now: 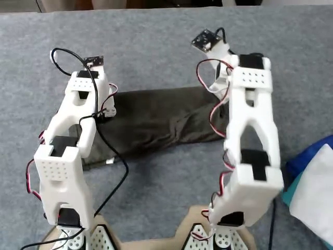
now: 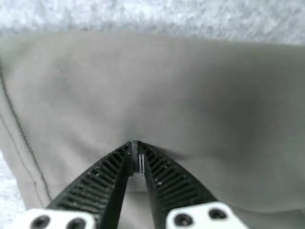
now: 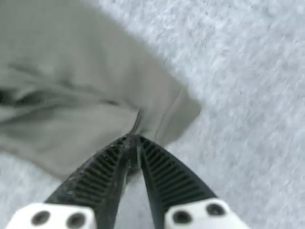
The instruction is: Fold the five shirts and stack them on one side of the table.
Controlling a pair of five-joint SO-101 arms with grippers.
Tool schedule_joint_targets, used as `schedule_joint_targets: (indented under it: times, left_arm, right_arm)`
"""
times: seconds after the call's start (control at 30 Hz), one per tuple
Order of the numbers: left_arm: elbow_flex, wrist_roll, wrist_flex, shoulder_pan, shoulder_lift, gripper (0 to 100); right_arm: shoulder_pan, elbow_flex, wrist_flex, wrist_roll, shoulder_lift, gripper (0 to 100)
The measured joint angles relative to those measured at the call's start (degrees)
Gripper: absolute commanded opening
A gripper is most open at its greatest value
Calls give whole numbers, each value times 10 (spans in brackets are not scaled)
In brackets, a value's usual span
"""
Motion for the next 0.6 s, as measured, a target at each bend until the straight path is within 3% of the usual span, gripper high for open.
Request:
schedule_joint_targets:
  times: [0.1, 0.33, 0.6]
  left_arm:
    - [2, 0, -3, 0, 0, 21]
    - [6, 2, -8, 0, -1, 21]
    - [6, 13, -8, 0, -1, 21]
  right_arm:
    - [4, 90, -4, 18, -68, 5]
    - [2, 336, -120, 21, -211, 5]
    - [-12, 299, -182, 0, -113, 5]
